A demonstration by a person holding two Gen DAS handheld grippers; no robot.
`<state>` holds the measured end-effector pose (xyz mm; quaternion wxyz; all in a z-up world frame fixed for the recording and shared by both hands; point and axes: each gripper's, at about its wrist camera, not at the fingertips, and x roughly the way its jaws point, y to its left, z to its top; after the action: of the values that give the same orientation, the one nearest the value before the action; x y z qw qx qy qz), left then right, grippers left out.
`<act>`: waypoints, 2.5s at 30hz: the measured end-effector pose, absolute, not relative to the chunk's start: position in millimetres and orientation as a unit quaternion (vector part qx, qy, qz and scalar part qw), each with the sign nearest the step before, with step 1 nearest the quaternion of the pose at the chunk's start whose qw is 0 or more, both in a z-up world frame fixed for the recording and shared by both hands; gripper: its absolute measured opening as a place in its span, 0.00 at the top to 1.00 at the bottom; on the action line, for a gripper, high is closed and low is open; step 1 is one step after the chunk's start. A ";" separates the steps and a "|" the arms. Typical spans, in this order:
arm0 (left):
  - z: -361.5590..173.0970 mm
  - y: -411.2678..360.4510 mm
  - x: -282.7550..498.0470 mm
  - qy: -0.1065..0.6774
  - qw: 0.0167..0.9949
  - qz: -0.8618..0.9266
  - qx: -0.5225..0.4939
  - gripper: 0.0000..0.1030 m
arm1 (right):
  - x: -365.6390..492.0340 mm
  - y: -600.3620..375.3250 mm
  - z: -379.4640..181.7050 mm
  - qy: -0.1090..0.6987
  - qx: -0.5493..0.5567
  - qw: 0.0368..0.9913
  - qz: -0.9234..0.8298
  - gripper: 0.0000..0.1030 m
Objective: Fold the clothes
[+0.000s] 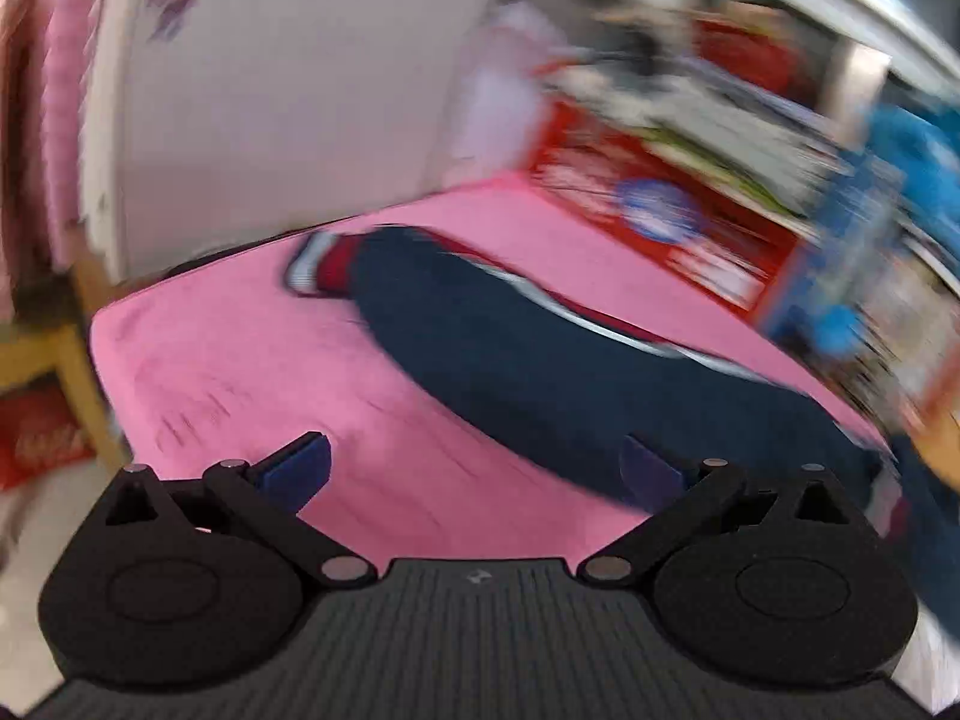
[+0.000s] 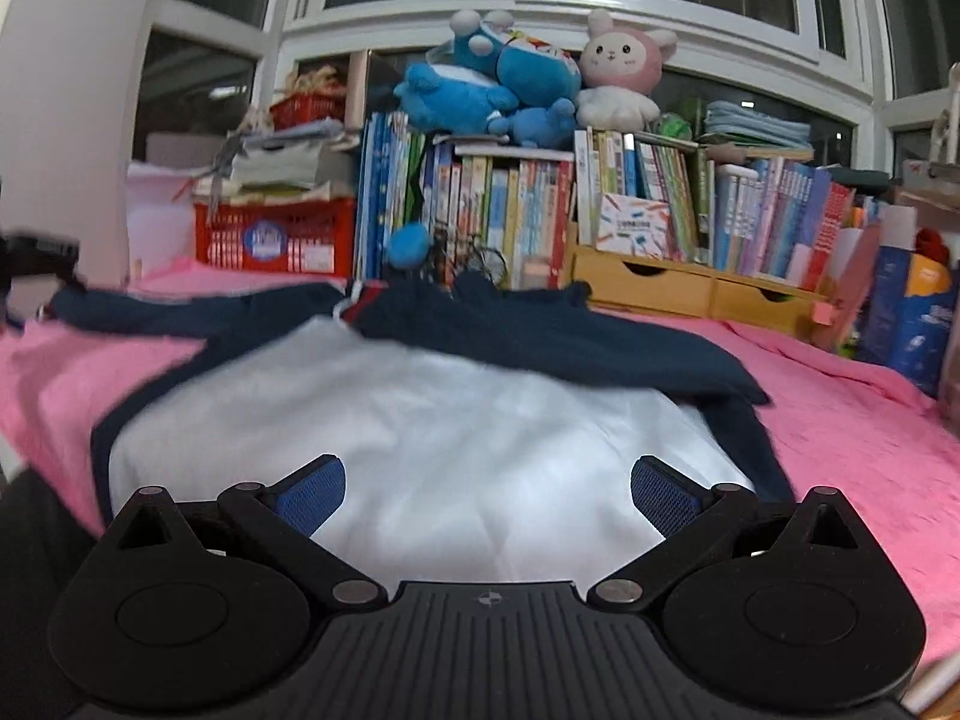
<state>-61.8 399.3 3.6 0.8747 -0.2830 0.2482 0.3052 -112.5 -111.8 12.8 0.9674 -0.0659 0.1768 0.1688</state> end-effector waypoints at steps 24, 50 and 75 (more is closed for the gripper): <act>149.4 236.8 42.5 0.027 0.992 0.106 -0.067 0.78 | -50.9 -136.6 -15.0 0.230 0.090 0.959 0.135 0.00; 41.2 210.5 -1.3 0.218 0.973 0.056 -0.041 0.15 | 127.5 -96.6 15.4 0.303 0.180 0.923 0.155 0.07; 19.6 189.5 48.9 0.246 0.967 0.070 0.007 0.13 | 151.4 -194.9 66.5 0.246 0.045 0.968 0.013 0.84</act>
<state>48.9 189.5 19.6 0.9666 0.0067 0.2465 0.0700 151.4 -194.9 66.5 0.9682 0.0453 0.2458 0.0126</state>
